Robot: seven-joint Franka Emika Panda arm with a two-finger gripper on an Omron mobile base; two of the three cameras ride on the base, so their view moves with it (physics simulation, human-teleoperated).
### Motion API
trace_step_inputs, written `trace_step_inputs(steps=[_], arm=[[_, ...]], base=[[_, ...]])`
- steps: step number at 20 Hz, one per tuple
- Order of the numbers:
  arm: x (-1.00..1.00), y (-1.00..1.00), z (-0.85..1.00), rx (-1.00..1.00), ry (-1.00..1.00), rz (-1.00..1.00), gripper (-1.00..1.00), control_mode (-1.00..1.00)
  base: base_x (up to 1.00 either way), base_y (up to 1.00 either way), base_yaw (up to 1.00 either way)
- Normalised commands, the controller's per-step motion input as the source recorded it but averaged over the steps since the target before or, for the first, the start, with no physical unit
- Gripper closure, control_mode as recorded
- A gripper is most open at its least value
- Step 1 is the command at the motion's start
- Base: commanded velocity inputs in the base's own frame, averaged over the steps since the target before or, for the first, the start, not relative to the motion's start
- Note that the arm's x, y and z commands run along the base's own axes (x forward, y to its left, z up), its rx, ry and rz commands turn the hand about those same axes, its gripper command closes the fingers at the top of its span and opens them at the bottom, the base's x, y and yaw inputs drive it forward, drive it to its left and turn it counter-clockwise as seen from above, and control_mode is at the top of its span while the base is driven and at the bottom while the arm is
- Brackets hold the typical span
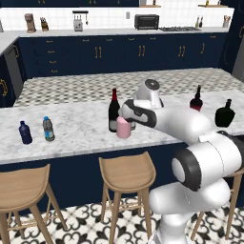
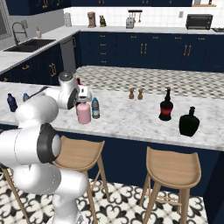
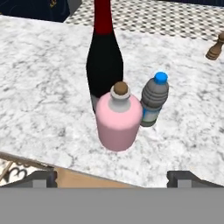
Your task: Move the plastic bottles in the middle to the plastics group, and the glass bottles in the middle to the glass group.
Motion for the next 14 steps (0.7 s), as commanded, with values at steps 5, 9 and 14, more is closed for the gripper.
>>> trace_step_inputs(steps=[5,9,14], arm=[[0.32,0.00,-0.19,0.00,0.00,0.03,-1.00,-1.00],[0.22,0.00,-0.21,-0.02,0.00,0.03,-1.00,-1.00],[0.19,0.00,-0.03,-0.02,0.00,0.02,-1.00,-1.00]], base=[[0.00,0.00,0.00],[0.00,0.00,0.00],[0.00,0.00,0.00]])
